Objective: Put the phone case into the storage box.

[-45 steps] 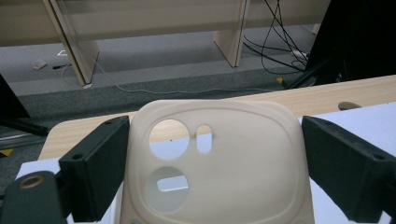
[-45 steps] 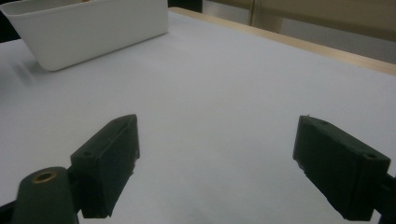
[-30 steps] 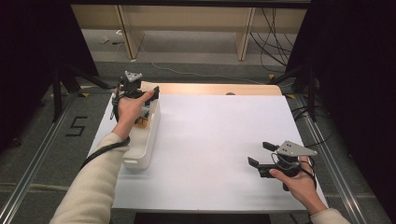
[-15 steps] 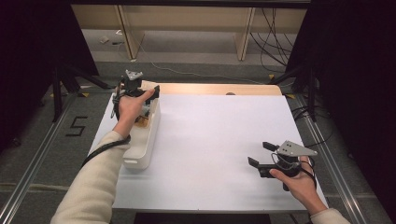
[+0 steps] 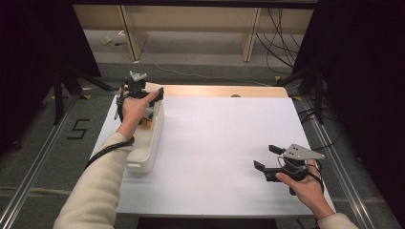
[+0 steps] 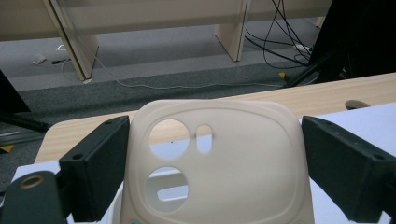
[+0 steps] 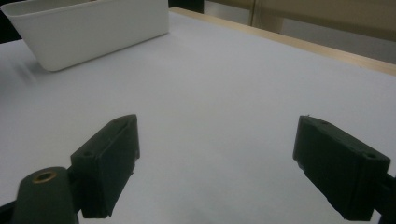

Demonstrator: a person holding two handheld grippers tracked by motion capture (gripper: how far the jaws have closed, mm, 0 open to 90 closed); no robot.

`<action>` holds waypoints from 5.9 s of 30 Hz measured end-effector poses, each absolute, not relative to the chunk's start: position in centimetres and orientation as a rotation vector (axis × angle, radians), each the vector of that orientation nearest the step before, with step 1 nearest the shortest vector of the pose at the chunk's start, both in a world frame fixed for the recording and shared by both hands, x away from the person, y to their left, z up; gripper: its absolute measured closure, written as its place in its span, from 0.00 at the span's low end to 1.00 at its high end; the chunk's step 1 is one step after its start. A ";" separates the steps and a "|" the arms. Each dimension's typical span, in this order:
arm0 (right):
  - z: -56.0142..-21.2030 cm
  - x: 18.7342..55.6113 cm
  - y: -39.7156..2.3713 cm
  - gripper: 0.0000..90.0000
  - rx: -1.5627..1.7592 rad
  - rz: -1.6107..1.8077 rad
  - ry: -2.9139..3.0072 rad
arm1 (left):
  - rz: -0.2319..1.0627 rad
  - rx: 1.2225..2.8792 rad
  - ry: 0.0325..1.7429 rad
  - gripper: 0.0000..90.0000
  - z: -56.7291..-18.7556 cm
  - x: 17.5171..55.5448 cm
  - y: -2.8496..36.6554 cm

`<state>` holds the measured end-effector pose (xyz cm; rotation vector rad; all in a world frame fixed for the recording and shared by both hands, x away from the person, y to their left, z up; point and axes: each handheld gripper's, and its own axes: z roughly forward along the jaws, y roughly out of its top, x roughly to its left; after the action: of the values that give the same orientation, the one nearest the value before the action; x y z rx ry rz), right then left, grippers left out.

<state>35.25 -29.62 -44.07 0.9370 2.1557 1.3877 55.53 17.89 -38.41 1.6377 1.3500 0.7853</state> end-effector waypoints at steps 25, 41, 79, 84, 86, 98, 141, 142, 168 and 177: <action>-44.1 35.3 -29.6 0.17 0.937 1.389 2.157 | 0.780 1.651 1.357 0.12 -38.7 56.1 17.8; -44.0 35.3 -29.7 0.17 0.935 1.393 2.153 | 0.773 1.652 1.365 0.12 -39.1 56.4 17.8; -44.1 35.3 -29.7 0.17 0.936 1.393 2.155 | 0.770 1.679 1.373 0.12 -39.5 56.9 17.6; -44.1 35.3 -29.7 0.17 0.935 1.395 2.154 | 0.768 1.679 1.375 0.12 -39.5 57.0 17.6; -44.1 35.3 -29.7 0.17 0.936 1.394 2.154 | 0.769 1.683 1.374 0.12 -39.5 57.0 17.6; -44.1 35.3 -29.7 0.17 0.936 1.392 2.156 | 0.759 1.687 1.383 0.12 -39.8 57.1 17.6; -44.1 35.3 -29.6 0.17 0.934 1.394 2.157 | 0.704 1.691 1.390 0.12 -40.6 57.0 18.0; -44.1 35.3 -29.6 0.17 0.935 1.393 2.157 | 0.703 1.691 1.390 0.11 -40.6 57.0 18.1; -44.1 35.3 -29.6 0.17 0.937 1.393 2.159 | 0.669 1.682 1.403 0.11 -40.8 57.1 18.4; -44.1 35.2 -29.6 0.17 0.935 1.388 2.160 | 0.660 1.698 1.388 0.11 -40.8 57.0 18.3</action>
<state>35.24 -29.61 -44.10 0.9352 2.1597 1.3883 57.04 18.34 -40.76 1.6978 1.3885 0.6602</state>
